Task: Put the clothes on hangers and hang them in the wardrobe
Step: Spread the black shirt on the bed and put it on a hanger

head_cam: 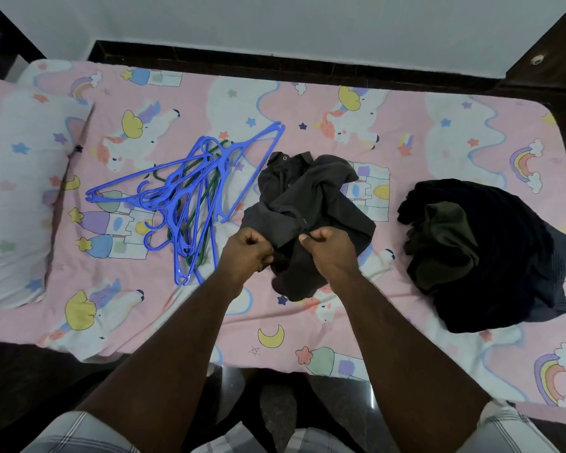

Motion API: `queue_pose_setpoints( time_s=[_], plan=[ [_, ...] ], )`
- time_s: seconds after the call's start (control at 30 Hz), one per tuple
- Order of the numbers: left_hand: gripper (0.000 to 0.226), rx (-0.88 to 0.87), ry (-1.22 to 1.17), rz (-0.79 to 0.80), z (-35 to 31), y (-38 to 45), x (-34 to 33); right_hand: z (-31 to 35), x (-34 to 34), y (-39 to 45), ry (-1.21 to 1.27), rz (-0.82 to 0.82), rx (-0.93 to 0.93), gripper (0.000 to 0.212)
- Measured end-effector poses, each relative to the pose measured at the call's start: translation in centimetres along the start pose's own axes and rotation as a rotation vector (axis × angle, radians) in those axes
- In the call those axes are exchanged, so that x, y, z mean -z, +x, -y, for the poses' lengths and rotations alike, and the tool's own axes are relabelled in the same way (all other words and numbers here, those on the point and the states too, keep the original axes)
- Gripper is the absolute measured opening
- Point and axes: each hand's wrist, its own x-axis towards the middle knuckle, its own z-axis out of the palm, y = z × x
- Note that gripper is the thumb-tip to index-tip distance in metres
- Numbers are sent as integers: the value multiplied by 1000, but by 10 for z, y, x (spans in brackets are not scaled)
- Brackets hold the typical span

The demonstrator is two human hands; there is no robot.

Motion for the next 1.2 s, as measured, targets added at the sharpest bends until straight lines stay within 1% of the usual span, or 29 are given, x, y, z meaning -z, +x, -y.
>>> queue_pose_setpoints(
  time_s=[0.03,0.07,0.13,0.2,0.27,0.3,0.37,0.43,0.5,0.6,0.7,0.8,0.87,0.97,1.07,1.2],
  plan=[
    [6,-13,42,3,-1,-1,2,-3,1,-1,-75,-36,19,22],
    [5,-28,88,15,-2,-4,3,-4,1,-4,-67,-50,11,24],
    [10,-41,159,46,-3,-9,2,-5,1,-11,42,-42,-29,26],
    [13,-37,196,62,-4,-14,1,-3,-1,-19,223,48,-116,25],
    [13,-36,209,53,-4,-21,0,1,0,-30,447,203,-234,27],
    [13,-40,214,46,-4,-24,0,1,1,-34,512,273,-278,29],
    [14,-49,231,39,-2,-32,1,-1,2,-40,547,343,-299,33],
    [14,-38,234,51,1,-39,3,-5,3,-45,570,363,-296,39],
    [12,-16,221,66,6,-43,3,-8,2,-51,574,369,-286,38],
    [8,-17,208,70,11,-51,3,-11,-2,-56,533,318,-267,30],
    [10,-26,188,73,14,-57,1,-14,-8,-61,502,286,-274,21],
    [11,-13,175,57,18,-61,0,-17,-15,-66,469,242,-225,23],
    [10,-11,190,64,23,-62,1,-19,-19,-70,495,226,-207,31],
    [6,-75,312,19,33,-62,6,-23,-24,-78,451,210,-210,41],
    [5,-147,427,0,40,-67,11,-25,-30,-85,401,121,-216,35],
    [9,-185,394,70,45,-74,10,-28,-44,-97,300,32,-92,29]
  ],
)
